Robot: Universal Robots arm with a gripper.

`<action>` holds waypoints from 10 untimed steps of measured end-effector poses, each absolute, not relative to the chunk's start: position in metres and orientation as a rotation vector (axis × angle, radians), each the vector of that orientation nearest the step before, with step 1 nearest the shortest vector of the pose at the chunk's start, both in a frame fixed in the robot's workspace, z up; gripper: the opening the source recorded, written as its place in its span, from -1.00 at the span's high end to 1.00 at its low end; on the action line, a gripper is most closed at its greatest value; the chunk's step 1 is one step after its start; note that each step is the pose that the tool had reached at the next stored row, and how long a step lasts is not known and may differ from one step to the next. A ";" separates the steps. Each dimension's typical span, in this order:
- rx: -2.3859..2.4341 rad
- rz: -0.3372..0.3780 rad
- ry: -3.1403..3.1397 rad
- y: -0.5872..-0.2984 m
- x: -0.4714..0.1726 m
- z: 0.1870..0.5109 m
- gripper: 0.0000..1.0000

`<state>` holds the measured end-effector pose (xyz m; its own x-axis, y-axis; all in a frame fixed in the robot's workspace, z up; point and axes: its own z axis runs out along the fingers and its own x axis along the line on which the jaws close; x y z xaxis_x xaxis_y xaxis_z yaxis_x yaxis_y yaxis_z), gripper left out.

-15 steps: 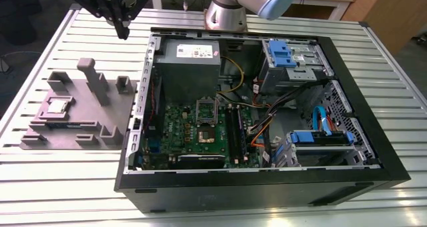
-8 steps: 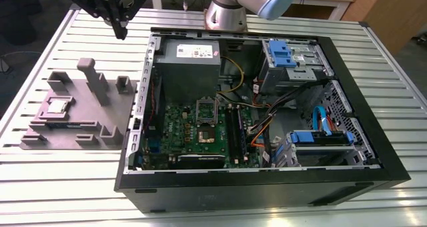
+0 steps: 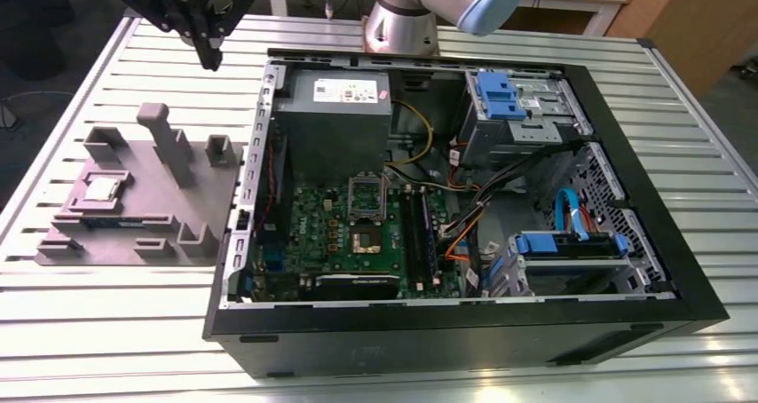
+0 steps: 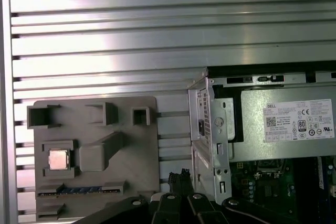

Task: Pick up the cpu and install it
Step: 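Reach for the cpu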

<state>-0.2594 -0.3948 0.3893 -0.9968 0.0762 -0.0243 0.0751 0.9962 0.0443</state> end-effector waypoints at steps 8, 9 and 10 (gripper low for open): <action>0.118 0.068 3.113 -0.395 -0.264 0.389 0.80; 0.118 0.068 3.113 -0.395 -0.264 0.389 0.80; 0.118 0.068 3.113 -0.395 -0.265 0.389 0.80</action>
<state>-0.2649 -0.3948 0.3888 -0.9968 0.0762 -0.0243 0.0751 0.9962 0.0444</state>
